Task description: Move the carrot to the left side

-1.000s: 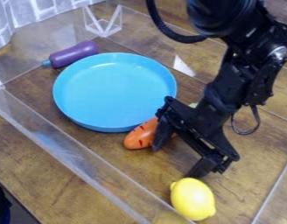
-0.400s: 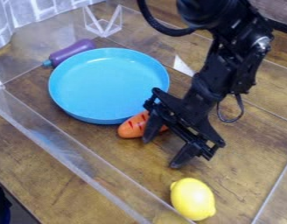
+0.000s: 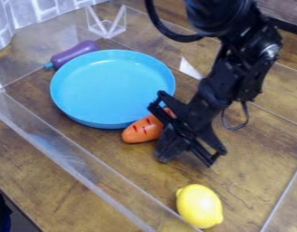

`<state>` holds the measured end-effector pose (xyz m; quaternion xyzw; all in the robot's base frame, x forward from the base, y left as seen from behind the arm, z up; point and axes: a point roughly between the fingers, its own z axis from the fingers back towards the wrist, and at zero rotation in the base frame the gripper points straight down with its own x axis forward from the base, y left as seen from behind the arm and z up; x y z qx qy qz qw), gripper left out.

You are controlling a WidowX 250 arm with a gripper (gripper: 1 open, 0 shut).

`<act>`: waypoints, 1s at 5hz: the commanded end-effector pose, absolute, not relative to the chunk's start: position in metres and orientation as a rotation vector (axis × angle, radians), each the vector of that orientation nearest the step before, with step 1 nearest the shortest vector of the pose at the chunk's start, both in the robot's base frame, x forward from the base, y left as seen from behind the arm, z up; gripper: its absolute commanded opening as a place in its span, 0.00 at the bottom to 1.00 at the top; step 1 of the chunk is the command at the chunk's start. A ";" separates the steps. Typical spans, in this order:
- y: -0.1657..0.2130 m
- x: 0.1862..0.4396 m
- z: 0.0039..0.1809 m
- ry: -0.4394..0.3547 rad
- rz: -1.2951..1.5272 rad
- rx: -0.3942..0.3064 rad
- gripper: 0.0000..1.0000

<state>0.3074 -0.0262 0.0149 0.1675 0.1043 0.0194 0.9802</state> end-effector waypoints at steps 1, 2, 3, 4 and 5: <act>-0.031 0.293 0.016 0.217 -0.036 0.332 0.00; -0.037 0.283 0.020 0.217 -0.094 0.325 0.00; -0.028 0.292 0.023 0.227 -0.081 0.305 0.00; -0.018 0.300 0.025 0.237 -0.069 0.294 0.00; -0.011 0.300 0.027 0.240 -0.077 0.272 0.00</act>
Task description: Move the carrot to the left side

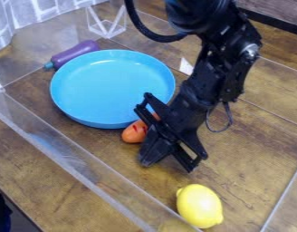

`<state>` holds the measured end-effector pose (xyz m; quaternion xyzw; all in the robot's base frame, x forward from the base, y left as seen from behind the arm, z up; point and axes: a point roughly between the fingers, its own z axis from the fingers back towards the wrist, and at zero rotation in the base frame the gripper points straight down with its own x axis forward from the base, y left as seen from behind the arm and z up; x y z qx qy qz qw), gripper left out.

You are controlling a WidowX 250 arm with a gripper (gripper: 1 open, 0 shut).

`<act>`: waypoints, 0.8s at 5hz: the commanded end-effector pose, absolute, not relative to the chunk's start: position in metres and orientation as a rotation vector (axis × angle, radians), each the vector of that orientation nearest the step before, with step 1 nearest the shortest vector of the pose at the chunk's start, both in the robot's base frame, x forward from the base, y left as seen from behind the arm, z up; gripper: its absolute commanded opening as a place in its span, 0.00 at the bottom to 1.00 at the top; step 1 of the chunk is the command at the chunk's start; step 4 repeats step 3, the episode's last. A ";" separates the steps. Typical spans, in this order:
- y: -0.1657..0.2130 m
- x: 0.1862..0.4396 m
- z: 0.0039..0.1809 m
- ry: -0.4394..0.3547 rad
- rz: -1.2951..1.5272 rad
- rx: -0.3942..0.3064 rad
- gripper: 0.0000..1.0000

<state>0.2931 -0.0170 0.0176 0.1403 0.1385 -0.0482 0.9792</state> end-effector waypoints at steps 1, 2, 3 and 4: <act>-0.005 0.300 0.031 0.243 -0.088 0.253 0.00; -0.012 0.296 0.033 0.251 -0.077 0.232 0.00; -0.021 0.292 0.034 0.259 -0.067 0.215 0.00; -0.021 0.292 0.034 0.259 -0.067 0.215 0.00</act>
